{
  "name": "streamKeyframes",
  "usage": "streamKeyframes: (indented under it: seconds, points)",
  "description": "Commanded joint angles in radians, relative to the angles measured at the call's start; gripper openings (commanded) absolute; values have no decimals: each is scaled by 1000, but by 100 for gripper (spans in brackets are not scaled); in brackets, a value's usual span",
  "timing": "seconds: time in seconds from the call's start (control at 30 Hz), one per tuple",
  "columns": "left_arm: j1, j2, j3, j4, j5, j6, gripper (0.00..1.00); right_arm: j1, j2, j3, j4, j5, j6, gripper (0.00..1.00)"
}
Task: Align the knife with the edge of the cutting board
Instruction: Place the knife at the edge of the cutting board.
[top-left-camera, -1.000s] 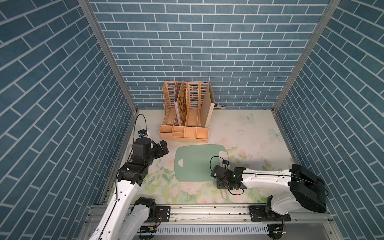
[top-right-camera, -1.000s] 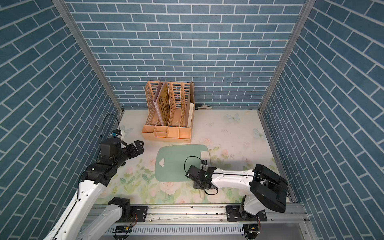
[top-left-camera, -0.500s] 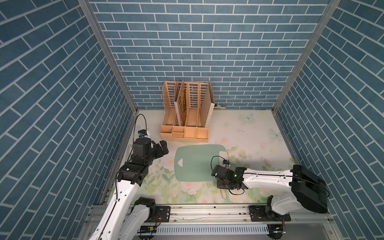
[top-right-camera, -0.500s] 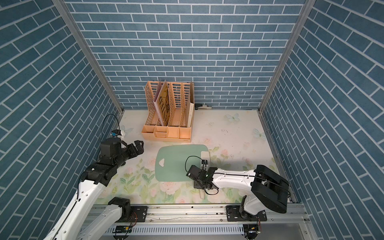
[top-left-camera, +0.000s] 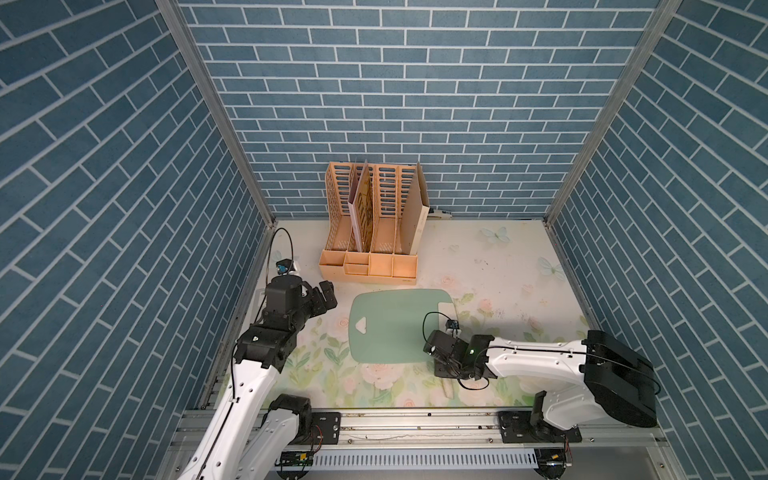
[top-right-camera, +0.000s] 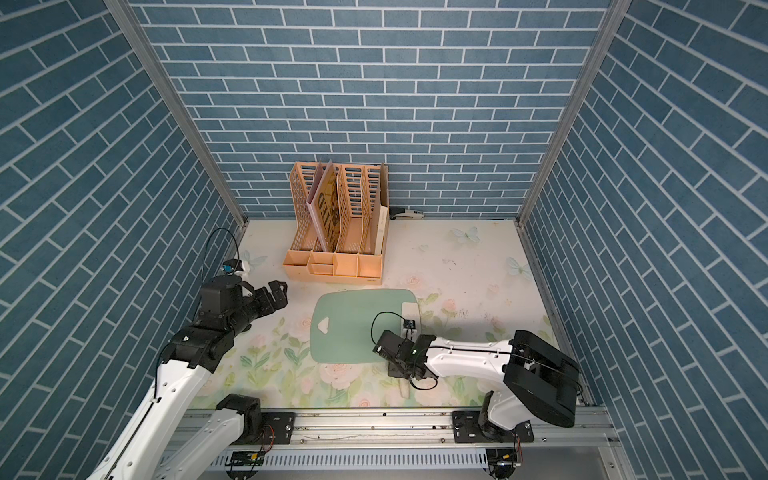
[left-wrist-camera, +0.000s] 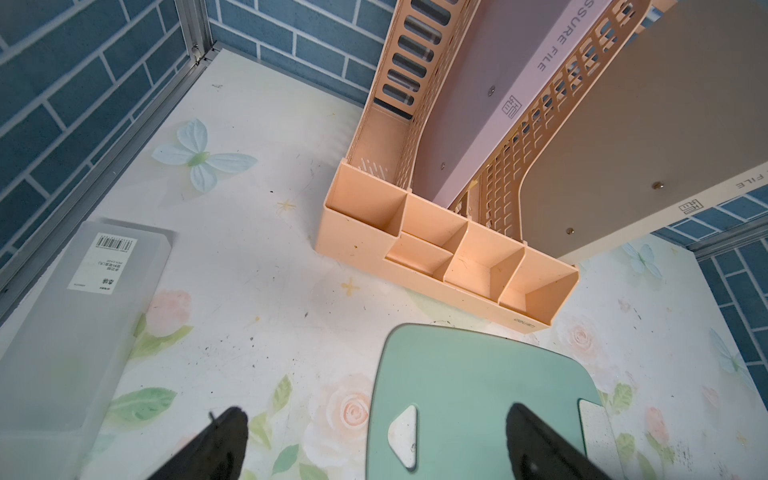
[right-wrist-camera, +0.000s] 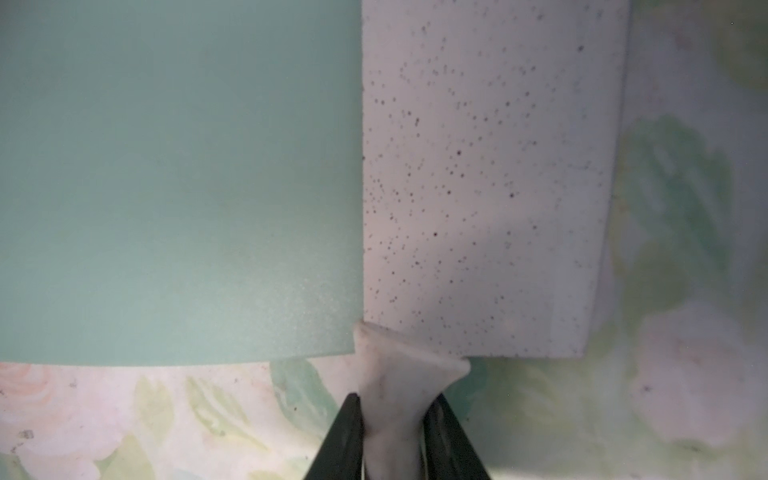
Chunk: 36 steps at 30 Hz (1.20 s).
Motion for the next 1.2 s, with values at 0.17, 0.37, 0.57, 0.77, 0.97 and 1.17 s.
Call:
streamKeyframes:
  seconds: [0.17, 0.37, 0.57, 0.77, 0.97, 1.17]
  points:
    - [7, -8, -12, 4, -4, -1, 100, -12, 18, -32, -118, 17, -10, 28]
    - [7, -8, -12, 4, -4, -1, 100, -13, 13, -28, -126, 23, -8, 28]
    - [7, -8, -13, 4, -4, -2, 100, -14, 15, -26, -129, 23, -9, 28]
    - [7, -10, -13, 3, -4, -2, 100, -14, 13, -24, -134, 24, -9, 28]
    - [7, -8, -13, 4, -5, 0, 99, -15, 16, -23, -124, 19, -9, 28]
    - [7, -8, -13, 4, -4, 0, 100, -14, 25, -26, -84, -12, -15, 28]
